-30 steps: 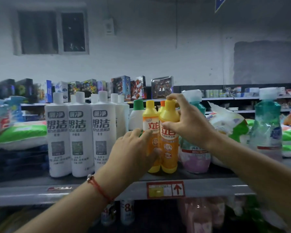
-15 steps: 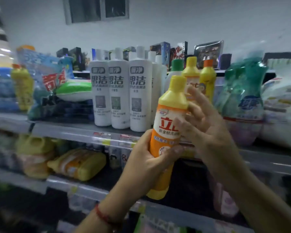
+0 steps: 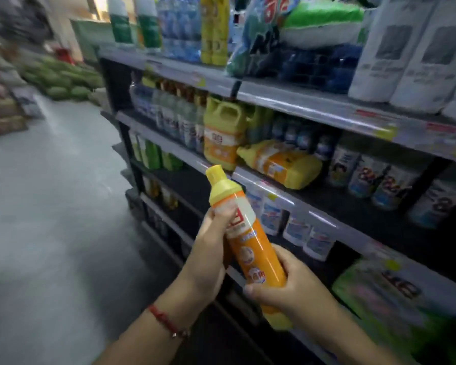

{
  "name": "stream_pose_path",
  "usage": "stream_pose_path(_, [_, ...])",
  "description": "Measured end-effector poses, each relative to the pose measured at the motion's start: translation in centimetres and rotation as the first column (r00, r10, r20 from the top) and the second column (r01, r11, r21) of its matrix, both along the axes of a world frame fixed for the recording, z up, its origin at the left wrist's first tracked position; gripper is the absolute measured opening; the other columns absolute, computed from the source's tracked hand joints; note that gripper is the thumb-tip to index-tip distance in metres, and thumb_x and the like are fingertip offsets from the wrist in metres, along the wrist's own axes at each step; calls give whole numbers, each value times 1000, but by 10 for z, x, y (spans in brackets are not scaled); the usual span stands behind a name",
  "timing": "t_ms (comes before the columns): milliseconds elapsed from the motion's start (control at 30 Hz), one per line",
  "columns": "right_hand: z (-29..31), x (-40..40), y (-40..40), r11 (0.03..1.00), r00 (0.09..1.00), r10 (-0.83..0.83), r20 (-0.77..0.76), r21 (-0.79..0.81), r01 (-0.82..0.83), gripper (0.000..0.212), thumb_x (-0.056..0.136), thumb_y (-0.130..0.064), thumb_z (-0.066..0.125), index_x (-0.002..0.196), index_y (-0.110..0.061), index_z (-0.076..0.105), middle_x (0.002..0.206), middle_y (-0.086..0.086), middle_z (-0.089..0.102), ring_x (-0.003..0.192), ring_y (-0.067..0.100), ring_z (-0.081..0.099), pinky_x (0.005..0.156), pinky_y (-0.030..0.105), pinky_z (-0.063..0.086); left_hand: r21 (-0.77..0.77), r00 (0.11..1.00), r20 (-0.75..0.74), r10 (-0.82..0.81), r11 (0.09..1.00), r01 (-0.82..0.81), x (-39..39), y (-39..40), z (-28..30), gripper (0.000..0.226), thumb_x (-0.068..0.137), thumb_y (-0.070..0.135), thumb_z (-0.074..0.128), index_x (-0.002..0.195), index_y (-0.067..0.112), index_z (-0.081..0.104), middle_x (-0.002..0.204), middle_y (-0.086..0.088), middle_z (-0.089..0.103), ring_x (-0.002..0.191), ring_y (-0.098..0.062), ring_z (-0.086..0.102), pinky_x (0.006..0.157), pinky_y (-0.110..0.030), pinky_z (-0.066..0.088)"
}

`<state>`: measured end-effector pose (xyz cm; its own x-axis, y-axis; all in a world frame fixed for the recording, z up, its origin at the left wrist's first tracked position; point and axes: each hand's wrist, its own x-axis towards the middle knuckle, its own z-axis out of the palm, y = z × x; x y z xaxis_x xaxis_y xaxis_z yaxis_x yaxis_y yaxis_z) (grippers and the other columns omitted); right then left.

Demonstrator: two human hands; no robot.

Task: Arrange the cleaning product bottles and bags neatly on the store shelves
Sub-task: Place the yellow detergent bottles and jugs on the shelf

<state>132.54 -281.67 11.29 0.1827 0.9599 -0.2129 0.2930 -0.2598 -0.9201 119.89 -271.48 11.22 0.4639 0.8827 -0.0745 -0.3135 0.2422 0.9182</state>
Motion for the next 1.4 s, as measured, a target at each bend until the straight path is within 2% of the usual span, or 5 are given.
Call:
stream_pose_path(267, [-16,-117,107,987,852,162,497,-94,-133,94,71,-56,82,138,-59,16,121,-28,42,103,-2,51,83,19,45,-342,977,178,117,938,-50,-147,81,-55,54,103,52,39,123,9,64,128,-31,63,116,-38,64,98,-51,50])
stream_pose_path(600, [-65,-185,205,926,940,340,25,-185,-329,67,69,-50,87,120,-51,43,114,-16,63,100,7,68,86,33,60,-24,956,-238,174,983,-185,-239,154,-68,66,73,43,84,130,24,55,117,-6,73,105,-25,72,85,-41,61])
stream_pose_path(933, [-101,-223,324,932,855,326,-403,-16,-362,63,75,-11,73,131,-33,52,124,4,69,117,20,66,104,45,52,447,676,-653,343,894,-22,-241,263,-48,64,74,54,83,124,60,43,104,28,64,97,7,62,82,-26,58])
stream_pose_path(1133, [-104,-214,432,934,831,341,-439,56,-353,68,86,19,58,132,-30,50,122,-6,72,118,13,66,101,36,54,549,612,-687,392,832,84,-220,365,-38,63,74,57,80,117,74,38,108,41,56,97,13,58,77,-14,52])
stream_pose_path(1400, [-53,-164,593,936,933,341,-114,133,-326,59,71,-24,83,124,-35,60,112,-7,74,103,9,71,96,43,55,579,769,-503,393,814,-38,-201,521,6,61,79,34,83,134,38,57,108,15,74,98,-3,70,82,-23,58])
